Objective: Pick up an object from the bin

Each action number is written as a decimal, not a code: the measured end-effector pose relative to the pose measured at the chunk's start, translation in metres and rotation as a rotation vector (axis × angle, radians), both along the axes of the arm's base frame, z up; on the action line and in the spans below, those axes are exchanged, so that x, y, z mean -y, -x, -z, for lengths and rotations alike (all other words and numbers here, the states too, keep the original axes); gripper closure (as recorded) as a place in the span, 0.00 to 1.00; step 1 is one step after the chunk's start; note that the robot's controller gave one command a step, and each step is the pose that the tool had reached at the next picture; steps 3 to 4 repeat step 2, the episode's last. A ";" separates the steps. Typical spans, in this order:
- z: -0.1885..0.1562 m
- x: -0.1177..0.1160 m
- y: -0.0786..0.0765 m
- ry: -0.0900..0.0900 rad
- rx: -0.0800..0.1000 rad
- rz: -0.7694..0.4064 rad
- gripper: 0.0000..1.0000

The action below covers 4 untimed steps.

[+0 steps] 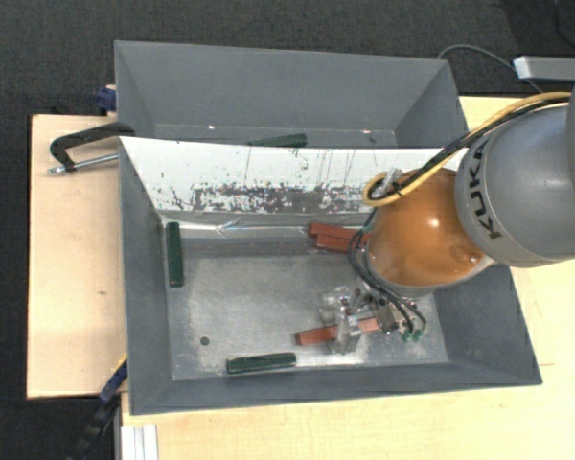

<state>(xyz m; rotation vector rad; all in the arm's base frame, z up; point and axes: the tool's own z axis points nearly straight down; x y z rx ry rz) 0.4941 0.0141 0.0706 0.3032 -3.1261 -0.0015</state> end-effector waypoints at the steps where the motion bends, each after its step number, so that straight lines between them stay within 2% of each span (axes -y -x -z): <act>1: 0.000 0.000 0.000 0.000 0.000 0.000 1.00; 2: -0.161 0.009 -0.017 0.000 0.008 -0.018 1.00; 4: -0.161 0.009 -0.017 0.000 0.008 -0.018 1.00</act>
Offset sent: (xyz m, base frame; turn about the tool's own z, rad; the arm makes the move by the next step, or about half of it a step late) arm 0.0152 -0.0093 0.1594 -0.0189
